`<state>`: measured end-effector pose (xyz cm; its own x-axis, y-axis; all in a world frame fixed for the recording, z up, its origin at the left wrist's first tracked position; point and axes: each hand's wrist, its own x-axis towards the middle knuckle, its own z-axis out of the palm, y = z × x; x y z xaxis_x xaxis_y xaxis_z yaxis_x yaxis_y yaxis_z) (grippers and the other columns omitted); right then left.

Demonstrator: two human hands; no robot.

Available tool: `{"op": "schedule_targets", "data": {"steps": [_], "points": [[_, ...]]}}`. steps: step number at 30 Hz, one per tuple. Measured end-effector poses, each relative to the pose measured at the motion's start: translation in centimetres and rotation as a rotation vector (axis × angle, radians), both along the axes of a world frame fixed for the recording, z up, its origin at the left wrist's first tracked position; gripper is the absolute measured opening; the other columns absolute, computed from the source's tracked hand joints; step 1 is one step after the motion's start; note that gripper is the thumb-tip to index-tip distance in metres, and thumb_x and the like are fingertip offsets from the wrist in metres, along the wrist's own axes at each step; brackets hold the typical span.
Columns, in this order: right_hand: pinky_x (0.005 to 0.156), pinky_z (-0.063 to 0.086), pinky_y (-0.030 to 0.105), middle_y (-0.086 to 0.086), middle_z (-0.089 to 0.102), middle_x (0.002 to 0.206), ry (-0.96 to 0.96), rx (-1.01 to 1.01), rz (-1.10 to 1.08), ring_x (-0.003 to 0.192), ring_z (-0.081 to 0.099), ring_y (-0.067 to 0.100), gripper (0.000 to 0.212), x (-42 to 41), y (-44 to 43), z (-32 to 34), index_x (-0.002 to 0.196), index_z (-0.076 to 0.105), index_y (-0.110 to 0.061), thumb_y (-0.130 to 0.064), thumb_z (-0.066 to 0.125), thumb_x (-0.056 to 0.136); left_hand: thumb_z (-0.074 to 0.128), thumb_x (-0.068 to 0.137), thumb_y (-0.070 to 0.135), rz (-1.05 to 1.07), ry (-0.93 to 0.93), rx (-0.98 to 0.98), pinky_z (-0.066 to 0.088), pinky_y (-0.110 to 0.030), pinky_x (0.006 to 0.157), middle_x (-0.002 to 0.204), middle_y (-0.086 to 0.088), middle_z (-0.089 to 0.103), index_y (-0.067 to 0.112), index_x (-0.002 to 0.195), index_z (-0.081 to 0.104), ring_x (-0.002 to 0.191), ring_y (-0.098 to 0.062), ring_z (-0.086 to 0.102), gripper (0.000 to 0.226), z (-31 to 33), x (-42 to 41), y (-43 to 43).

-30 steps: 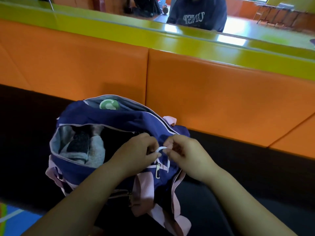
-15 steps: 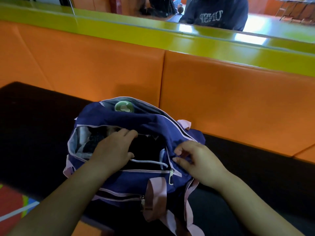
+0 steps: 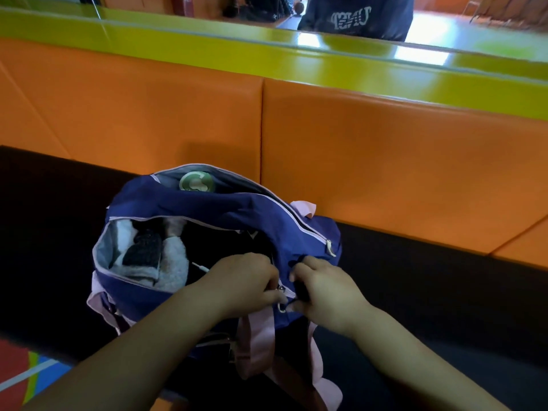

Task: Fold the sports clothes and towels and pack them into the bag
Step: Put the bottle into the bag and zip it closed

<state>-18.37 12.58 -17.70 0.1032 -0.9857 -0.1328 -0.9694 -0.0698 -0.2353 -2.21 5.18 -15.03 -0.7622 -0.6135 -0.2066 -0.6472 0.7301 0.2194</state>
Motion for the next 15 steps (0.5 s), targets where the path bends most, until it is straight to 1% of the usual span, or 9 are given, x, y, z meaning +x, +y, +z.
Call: {"op": "schedule_targets", "data": {"steps": [1,3,5,7,8,10,11,13,15], "points": [[0.079,0.037,0.031,-0.002,0.052,0.114,0.001,-0.016,0.014,0.107,0.051,0.022,0.038,0.1,0.0,-0.2,0.114,0.055,-0.022,-0.041,0.064,0.082,0.056,0.084,0.057,0.002,-0.013,-0.004,0.043,-0.030,0.072,0.098,0.004,0.057,0.024,0.096,0.068,0.091,-0.016,0.056,0.037,-0.1,-0.2,0.0],[0.074,0.038,0.033,-0.001,0.059,0.101,-0.033,-0.065,0.052,0.098,0.057,0.025,0.022,0.1,0.1,-0.6,0.098,0.062,-0.020,-0.035,0.061,0.082,0.055,0.083,0.061,0.011,-0.019,0.004,0.043,-0.030,0.069,0.095,0.005,0.059,0.025,0.095,0.069,0.088,-0.015,0.056,0.040,-0.2,-0.2,0.0],[0.070,0.040,0.033,-0.001,0.062,0.089,-0.095,-0.093,0.048,0.088,0.060,0.025,0.014,-0.1,0.3,-0.3,0.086,0.064,-0.019,-0.032,0.061,0.080,0.050,0.084,0.064,0.023,-0.005,0.041,0.043,-0.029,0.063,0.085,0.006,0.060,0.023,0.088,0.068,0.079,-0.012,0.056,0.045,-0.1,-0.1,0.0],[0.071,0.042,0.034,-0.004,0.062,0.086,-0.151,-0.116,0.023,0.084,0.060,0.021,0.016,-0.3,0.5,0.1,0.083,0.064,-0.021,-0.034,0.059,0.078,0.045,0.085,0.066,0.035,0.010,0.072,0.038,-0.028,0.056,0.074,0.005,0.058,0.021,0.077,0.063,0.069,-0.010,0.054,0.048,0.1,-0.1,0.1],[0.072,0.043,0.034,-0.006,0.061,0.084,-0.173,-0.129,0.014,0.084,0.059,0.020,0.020,-0.5,0.7,0.4,0.082,0.063,-0.021,-0.039,0.054,0.077,0.043,0.085,0.067,0.043,0.021,0.077,0.038,-0.029,0.055,0.071,0.004,0.058,0.021,0.074,0.062,0.066,-0.009,0.053,0.051,0.3,-0.2,0.3],[0.071,0.041,0.032,-0.011,0.055,0.080,-0.201,-0.166,0.010,0.080,0.057,0.016,0.032,-0.6,0.9,1.0,0.079,0.059,-0.022,-0.049,0.041,0.073,0.044,0.081,0.071,0.073,0.063,0.083,0.040,-0.030,0.056,0.069,0.002,0.059,0.019,0.071,0.062,0.063,-0.011,0.054,0.056,0.8,-0.4,0.6],[0.069,0.040,0.031,-0.012,0.052,0.077,-0.206,-0.194,0.015,0.077,0.055,0.016,0.033,-0.6,1.0,1.3,0.076,0.056,-0.023,-0.050,0.038,0.072,0.046,0.079,0.072,0.088,0.090,0.080,0.041,-0.032,0.057,0.070,0.001,0.060,0.019,0.071,0.063,0.064,-0.012,0.055,0.057,1.1,-0.5,0.7],[0.064,0.038,0.031,-0.013,0.047,0.072,-0.204,-0.245,0.023,0.070,0.053,0.017,0.021,-0.6,1.0,1.8,0.072,0.047,-0.027,-0.047,0.043,0.074,0.055,0.076,0.068,0.106,0.135,0.079,0.047,-0.035,0.061,0.072,0.001,0.062,0.019,0.073,0.066,0.066,-0.012,0.057,0.050,1.9,-0.6,0.7],[0.065,0.033,0.031,-0.012,0.046,0.072,-0.195,-0.247,0.021,0.071,0.053,0.019,0.014,-0.7,0.9,2.4,0.071,0.042,-0.029,-0.037,0.052,0.076,0.065,0.078,0.053,0.090,0.163,0.117,0.050,-0.033,0.066,0.074,0.007,0.063,0.023,0.079,0.070,0.070,-0.007,0.057,0.031,2.6,-0.2,0.3]]}}
